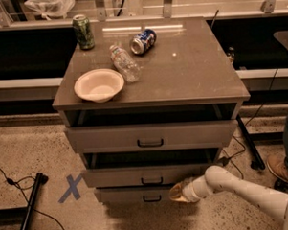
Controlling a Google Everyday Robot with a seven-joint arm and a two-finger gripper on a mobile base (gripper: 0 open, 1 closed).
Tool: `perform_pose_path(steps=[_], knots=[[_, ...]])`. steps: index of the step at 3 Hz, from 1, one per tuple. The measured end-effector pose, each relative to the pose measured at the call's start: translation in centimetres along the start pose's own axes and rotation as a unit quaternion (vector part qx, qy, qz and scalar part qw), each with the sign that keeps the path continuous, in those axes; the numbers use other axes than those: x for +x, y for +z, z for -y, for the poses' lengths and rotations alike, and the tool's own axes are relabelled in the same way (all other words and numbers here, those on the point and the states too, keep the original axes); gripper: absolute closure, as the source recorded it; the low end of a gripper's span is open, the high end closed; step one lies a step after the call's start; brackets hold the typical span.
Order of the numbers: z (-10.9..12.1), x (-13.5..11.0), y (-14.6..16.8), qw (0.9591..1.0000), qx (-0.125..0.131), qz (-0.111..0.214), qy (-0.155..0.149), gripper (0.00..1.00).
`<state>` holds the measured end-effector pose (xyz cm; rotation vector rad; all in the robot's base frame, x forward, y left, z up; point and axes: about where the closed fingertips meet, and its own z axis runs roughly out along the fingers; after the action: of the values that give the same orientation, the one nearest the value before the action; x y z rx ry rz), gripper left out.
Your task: Close middle drawer
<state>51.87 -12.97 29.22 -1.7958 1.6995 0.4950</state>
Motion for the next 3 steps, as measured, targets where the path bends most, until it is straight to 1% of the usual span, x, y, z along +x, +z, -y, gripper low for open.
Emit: perform_pose_path(steps=[1,2,3], knots=[[0.2,-0.1,0.0,1.0,-0.001,0.0,-0.002,1.0],[1.7,-0.7,-0.5,0.9997,-0.008,0.0,-0.024,1.0],[1.2,-1.2,-1.2,0.9995,-0.011,0.003,-0.031,1.0]])
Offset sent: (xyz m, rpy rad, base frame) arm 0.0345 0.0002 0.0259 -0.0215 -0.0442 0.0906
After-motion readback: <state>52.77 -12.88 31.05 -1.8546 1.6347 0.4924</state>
